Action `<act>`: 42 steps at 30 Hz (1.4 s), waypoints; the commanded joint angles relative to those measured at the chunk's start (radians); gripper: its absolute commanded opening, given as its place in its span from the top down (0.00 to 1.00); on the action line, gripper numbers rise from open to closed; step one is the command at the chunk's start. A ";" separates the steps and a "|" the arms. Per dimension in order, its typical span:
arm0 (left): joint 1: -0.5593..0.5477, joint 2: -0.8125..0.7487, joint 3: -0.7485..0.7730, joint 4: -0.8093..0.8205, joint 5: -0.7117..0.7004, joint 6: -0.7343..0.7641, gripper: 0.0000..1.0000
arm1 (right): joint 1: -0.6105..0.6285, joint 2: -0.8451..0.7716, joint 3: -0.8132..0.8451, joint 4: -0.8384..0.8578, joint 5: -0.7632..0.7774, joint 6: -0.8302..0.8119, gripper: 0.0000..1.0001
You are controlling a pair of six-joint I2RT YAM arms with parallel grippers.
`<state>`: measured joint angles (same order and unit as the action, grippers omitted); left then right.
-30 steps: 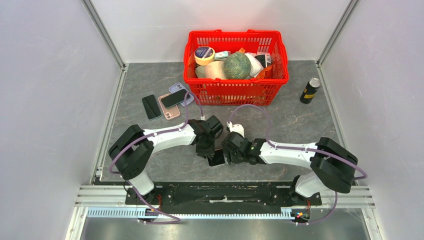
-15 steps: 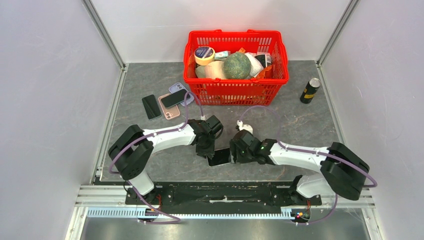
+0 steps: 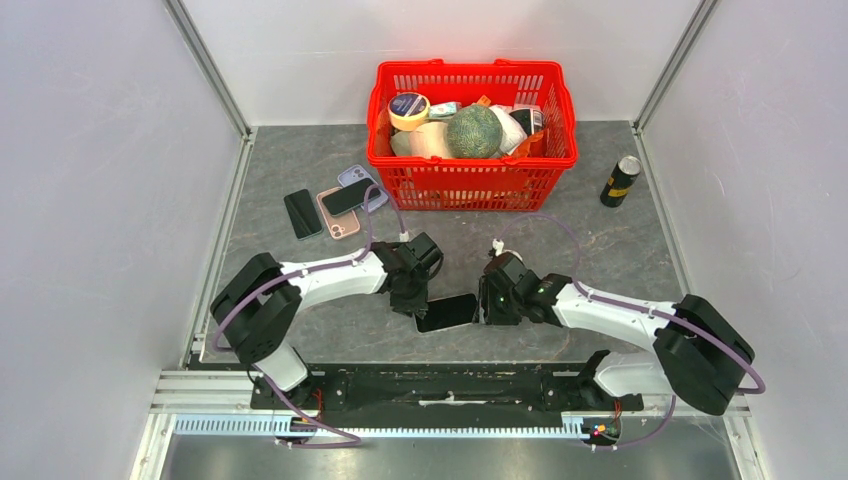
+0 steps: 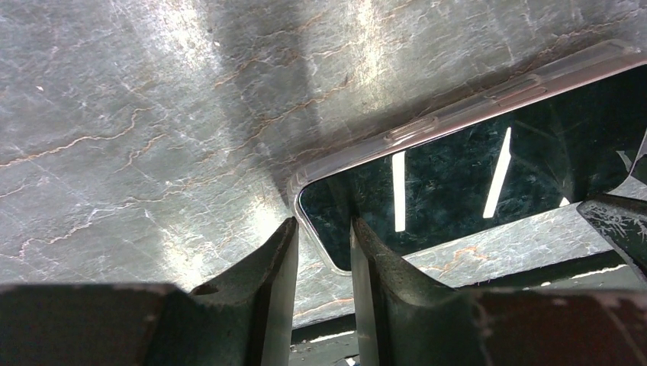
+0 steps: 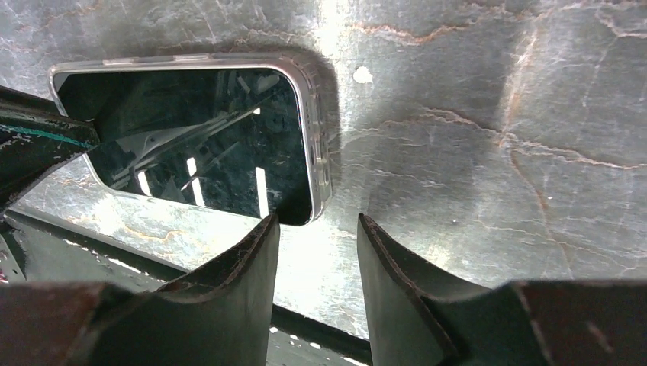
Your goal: Put the phone into the phone case
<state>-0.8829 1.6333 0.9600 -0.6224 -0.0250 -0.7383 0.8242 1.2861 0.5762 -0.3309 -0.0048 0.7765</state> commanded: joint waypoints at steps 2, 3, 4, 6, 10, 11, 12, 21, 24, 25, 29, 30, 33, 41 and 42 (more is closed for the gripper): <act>0.004 -0.034 -0.045 0.101 -0.014 0.002 0.62 | -0.012 -0.028 0.030 -0.005 0.021 -0.024 0.51; 0.004 -0.040 -0.051 0.105 -0.009 -0.001 0.61 | -0.013 -0.027 0.036 -0.005 0.022 -0.029 0.51; 0.004 -0.045 -0.057 0.108 -0.006 -0.004 0.60 | -0.013 -0.027 0.044 -0.006 0.023 -0.034 0.51; 0.004 -0.057 -0.067 0.113 -0.002 -0.010 0.59 | -0.013 -0.019 0.056 -0.002 0.021 -0.038 0.51; 0.004 -0.071 -0.083 0.123 0.006 -0.018 0.56 | -0.012 0.012 0.076 0.002 0.013 -0.045 0.57; 0.004 -0.074 -0.088 0.126 0.010 -0.020 0.55 | -0.013 0.014 0.077 0.004 0.014 -0.045 0.59; 0.005 -0.077 -0.092 0.132 0.013 -0.022 0.55 | -0.013 0.016 0.078 0.004 0.015 -0.046 0.60; 0.007 -0.057 -0.107 0.171 0.049 -0.032 0.55 | -0.012 0.068 0.094 0.006 0.007 -0.055 0.78; 0.008 -0.050 -0.106 0.174 0.047 -0.032 0.55 | -0.011 0.089 0.091 0.016 0.008 -0.054 0.85; 0.008 -0.047 -0.104 0.174 0.048 -0.032 0.55 | -0.010 0.095 0.091 0.018 0.008 -0.053 0.88; 0.009 -0.036 -0.100 0.177 0.048 -0.031 0.56 | 0.006 0.122 0.092 0.022 0.008 -0.050 0.96; 0.009 -0.032 -0.098 0.178 0.048 -0.032 0.57 | 0.015 0.133 0.096 0.023 0.008 -0.048 0.98; 0.009 -0.022 -0.090 0.179 0.048 -0.031 0.58 | 0.060 0.171 0.107 0.020 0.025 -0.040 1.00; 0.009 -0.003 -0.076 0.176 0.047 -0.029 0.59 | 0.161 0.304 0.125 0.029 0.080 0.003 1.00; 0.009 -0.001 -0.075 0.176 0.046 -0.029 0.59 | 0.162 0.313 0.125 0.029 0.080 0.008 1.00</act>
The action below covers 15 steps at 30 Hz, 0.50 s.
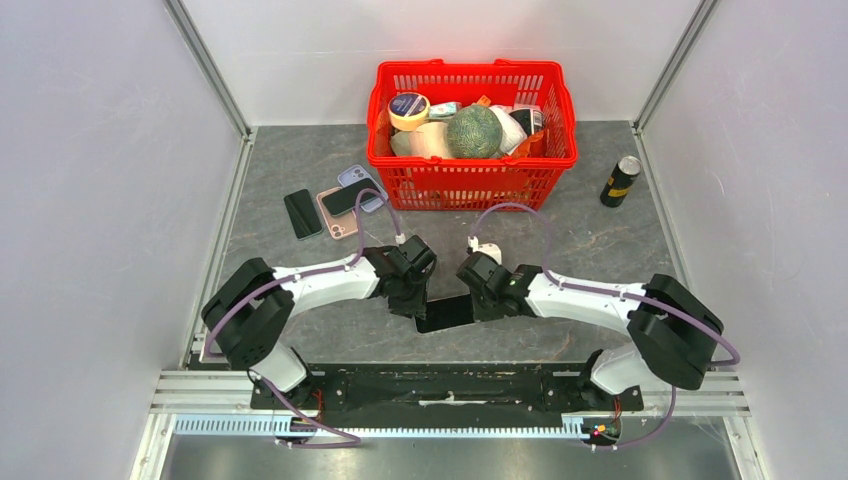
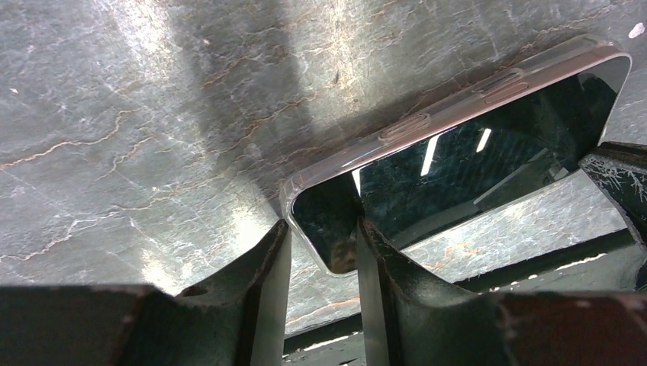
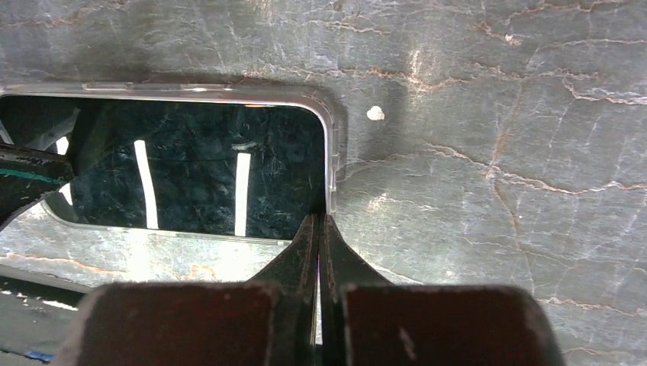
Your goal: Put the phone into the phone case
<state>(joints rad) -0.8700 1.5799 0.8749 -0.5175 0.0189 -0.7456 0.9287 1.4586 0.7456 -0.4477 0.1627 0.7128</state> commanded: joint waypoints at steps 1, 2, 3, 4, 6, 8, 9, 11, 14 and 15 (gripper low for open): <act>-0.004 0.055 0.012 0.070 0.004 -0.020 0.59 | 0.057 0.144 -0.046 0.142 -0.084 0.074 1.00; -0.004 0.055 0.013 0.068 0.003 -0.020 0.59 | 0.057 0.142 -0.043 0.134 -0.074 0.077 1.00; -0.004 0.056 0.014 0.067 0.002 -0.019 0.59 | 0.058 0.134 -0.040 0.119 -0.063 0.077 1.00; -0.004 0.057 0.015 0.066 0.002 -0.019 0.59 | 0.057 0.116 -0.037 0.108 -0.050 0.076 1.00; -0.004 0.053 0.018 0.060 -0.002 -0.016 0.59 | 0.050 0.068 -0.031 0.085 -0.036 0.071 1.00; -0.004 0.045 0.025 0.048 -0.009 -0.011 0.59 | 0.029 0.009 -0.022 0.060 -0.036 0.061 0.97; -0.004 0.039 0.028 0.039 -0.013 -0.008 0.59 | 0.014 -0.024 -0.016 0.051 -0.040 0.055 0.95; -0.004 0.023 0.038 0.021 -0.016 -0.001 0.59 | -0.021 -0.085 -0.007 0.037 -0.054 0.043 0.89; -0.004 -0.015 0.051 -0.006 -0.058 0.007 0.59 | -0.081 -0.156 0.006 0.031 -0.063 0.022 0.80; -0.005 -0.029 0.055 -0.018 -0.066 0.011 0.58 | -0.103 -0.167 0.011 0.032 -0.064 0.014 0.76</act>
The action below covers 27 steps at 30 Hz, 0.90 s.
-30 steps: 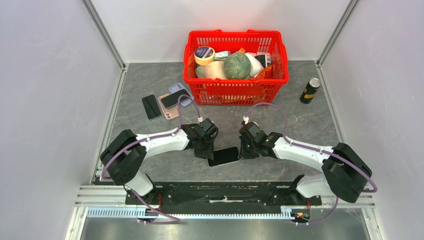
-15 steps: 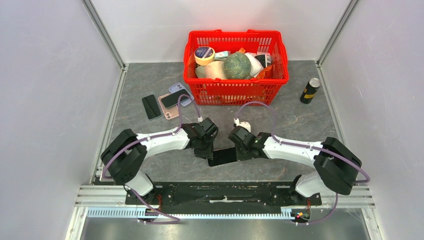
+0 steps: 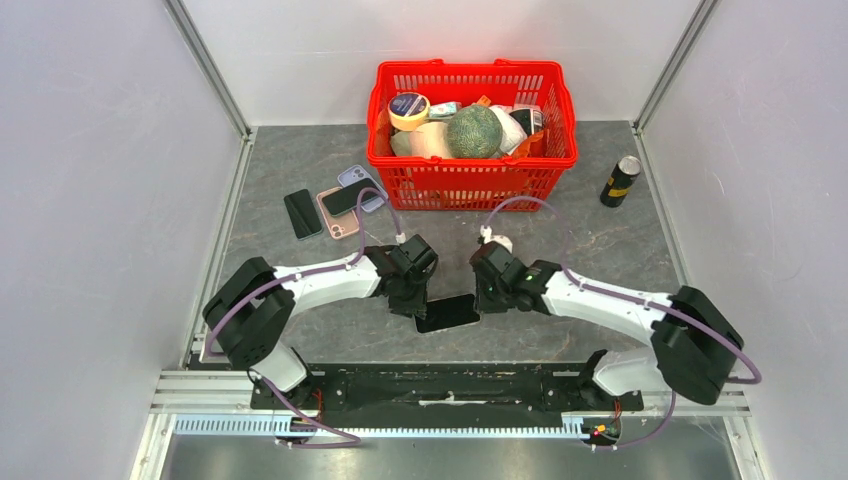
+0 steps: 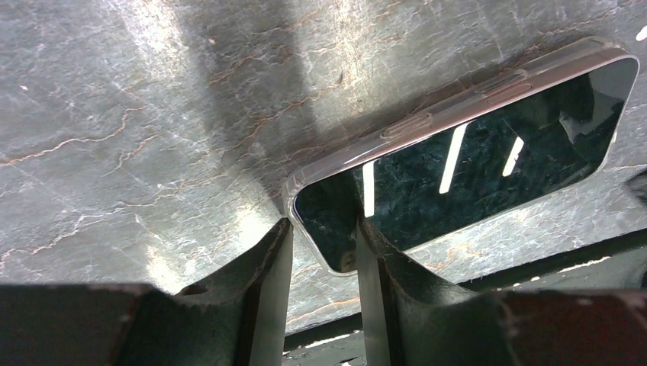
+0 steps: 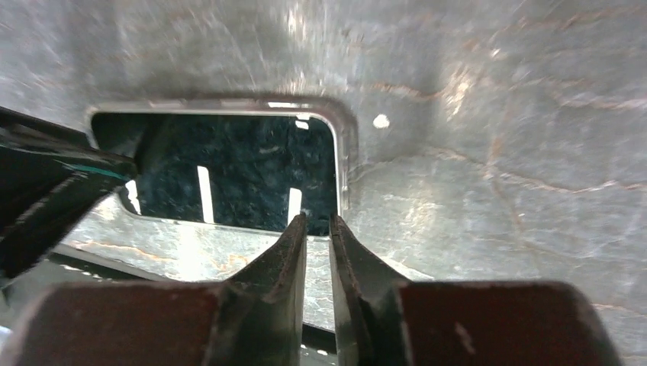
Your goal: Put the phone into the phone case
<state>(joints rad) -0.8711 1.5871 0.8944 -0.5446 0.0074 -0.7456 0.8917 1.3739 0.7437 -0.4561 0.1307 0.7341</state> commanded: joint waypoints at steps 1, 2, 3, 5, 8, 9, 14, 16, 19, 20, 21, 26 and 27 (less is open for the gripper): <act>-0.005 -0.051 0.038 0.001 -0.061 0.014 0.58 | -0.082 -0.083 0.022 0.040 -0.033 -0.015 0.73; -0.007 -0.063 0.040 -0.005 -0.063 0.015 0.58 | -0.098 -0.075 0.032 0.040 -0.033 -0.023 0.71; -0.014 -0.078 0.041 -0.009 -0.068 0.013 0.58 | -0.109 -0.061 0.047 0.043 -0.036 -0.029 0.70; -0.035 -0.101 0.043 -0.015 -0.073 0.002 0.57 | -0.124 -0.010 0.073 0.060 -0.061 -0.048 0.65; -0.102 -0.106 0.046 -0.015 -0.081 -0.033 0.58 | -0.142 0.064 0.111 0.089 -0.077 -0.060 0.63; -0.124 -0.101 0.047 -0.011 -0.084 -0.045 0.58 | -0.148 0.090 0.124 0.097 -0.077 -0.063 0.62; -0.231 -0.054 0.044 0.039 -0.077 -0.110 0.62 | -0.157 0.182 0.166 0.123 -0.061 -0.072 0.61; -0.255 -0.027 0.043 0.069 -0.069 -0.130 0.64 | -0.157 0.213 0.181 0.124 -0.053 -0.071 0.62; -0.274 0.023 0.044 0.110 -0.065 -0.154 0.67 | -0.158 0.249 0.192 0.125 -0.059 -0.070 0.63; -0.277 0.036 0.043 0.120 -0.069 -0.164 0.68 | -0.157 0.258 0.192 0.125 -0.064 -0.070 0.63; -0.277 0.047 0.040 0.128 -0.081 -0.173 0.69 | -0.157 0.263 0.191 0.125 -0.067 -0.071 0.64; -0.263 0.071 0.034 0.080 -0.204 -0.232 0.73 | -0.155 0.269 0.164 0.117 -0.091 -0.082 0.65; -0.259 0.064 0.029 0.065 -0.228 -0.243 0.73 | -0.155 0.263 0.152 0.117 -0.096 -0.083 0.66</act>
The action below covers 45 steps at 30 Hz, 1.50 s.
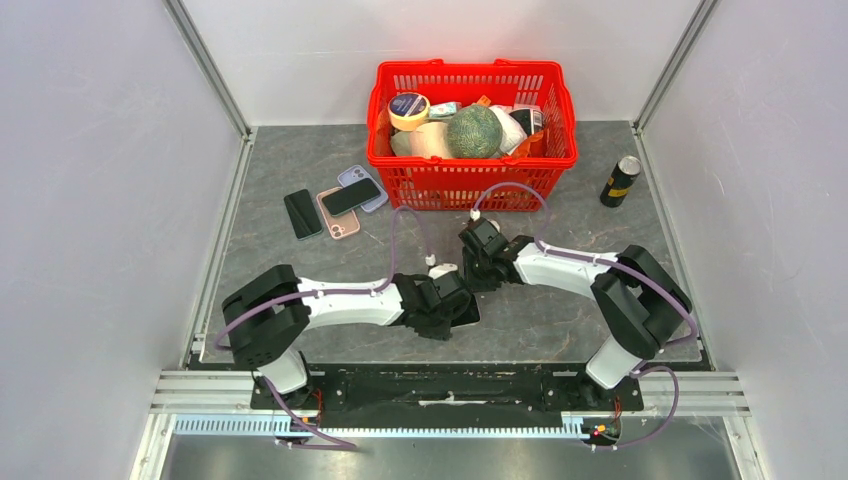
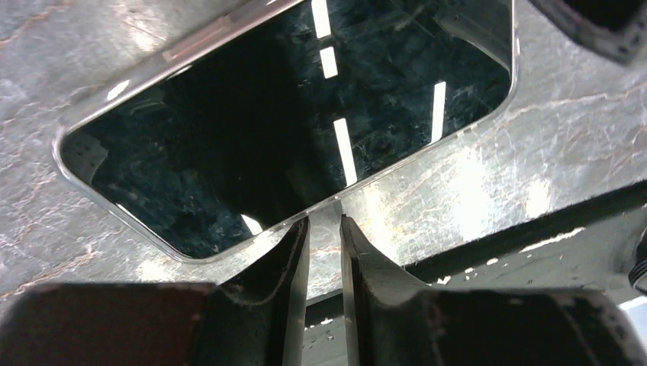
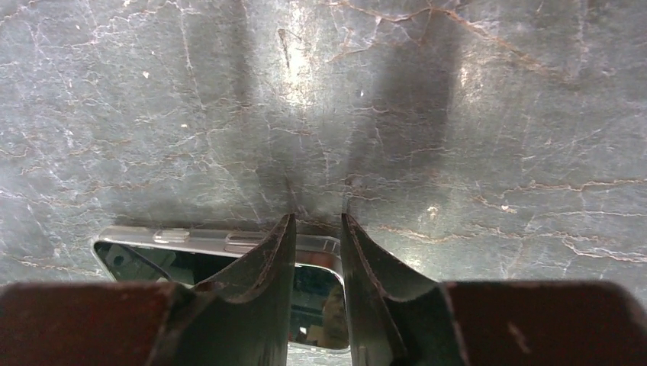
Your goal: Put the phone into the phone case
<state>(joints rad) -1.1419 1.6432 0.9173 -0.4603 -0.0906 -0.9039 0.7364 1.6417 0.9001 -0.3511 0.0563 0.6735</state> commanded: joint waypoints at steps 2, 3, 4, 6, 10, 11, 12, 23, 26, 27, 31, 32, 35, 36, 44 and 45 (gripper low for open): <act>0.027 -0.012 -0.009 -0.050 -0.183 -0.101 0.73 | 0.001 -0.022 -0.029 0.011 -0.039 -0.023 0.67; 0.040 -0.029 -0.023 -0.060 -0.197 -0.104 0.73 | 0.003 -0.034 -0.043 0.013 -0.049 -0.022 0.68; 0.056 -0.044 -0.036 -0.069 -0.208 -0.103 0.73 | 0.006 -0.044 -0.062 0.017 -0.053 -0.019 0.68; 0.093 -0.080 -0.061 -0.083 -0.221 -0.093 0.73 | 0.017 -0.076 -0.097 0.020 -0.089 -0.008 0.70; 0.183 -0.152 -0.112 -0.093 -0.222 -0.061 0.72 | 0.088 -0.146 -0.155 0.020 -0.105 0.031 0.71; 0.209 -0.164 -0.124 -0.092 -0.215 -0.052 0.72 | 0.109 -0.160 -0.161 0.021 -0.103 0.045 0.71; 0.226 -0.178 -0.133 -0.086 -0.211 -0.042 0.72 | 0.135 -0.174 -0.169 0.021 -0.098 0.060 0.71; 0.258 -0.242 -0.163 -0.047 -0.105 -0.035 0.68 | 0.143 -0.306 -0.196 0.000 -0.047 0.113 0.66; 0.258 -0.275 -0.192 -0.018 -0.069 -0.059 0.67 | 0.144 -0.333 -0.212 0.037 -0.122 0.097 0.66; 0.258 -0.284 -0.197 -0.006 -0.054 -0.063 0.67 | 0.147 -0.330 -0.211 0.040 -0.139 0.090 0.66; 0.258 -0.286 -0.209 0.022 -0.015 -0.075 0.67 | 0.176 -0.291 -0.200 0.036 -0.152 0.071 0.69; 0.257 -0.283 -0.209 0.027 -0.008 -0.075 0.67 | 0.184 -0.277 -0.198 0.035 -0.152 0.068 0.70; 0.257 -0.272 -0.211 0.037 0.002 -0.076 0.67 | 0.202 -0.244 -0.185 0.029 -0.147 0.058 0.72; 0.257 -0.269 -0.211 0.037 0.004 -0.076 0.67 | 0.209 -0.232 -0.181 0.024 -0.141 0.056 0.73; 0.257 -0.256 -0.204 0.037 0.005 -0.068 0.68 | 0.243 -0.187 -0.161 -0.016 -0.085 0.050 0.86; 0.257 -0.255 -0.204 0.036 0.004 -0.069 0.68 | 0.248 -0.181 -0.160 -0.018 -0.080 0.049 0.87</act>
<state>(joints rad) -0.8856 1.3804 0.7120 -0.4530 -0.0940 -0.9550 0.9611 1.4300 0.7101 -0.3412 -0.0620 0.7395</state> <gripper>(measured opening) 0.324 0.159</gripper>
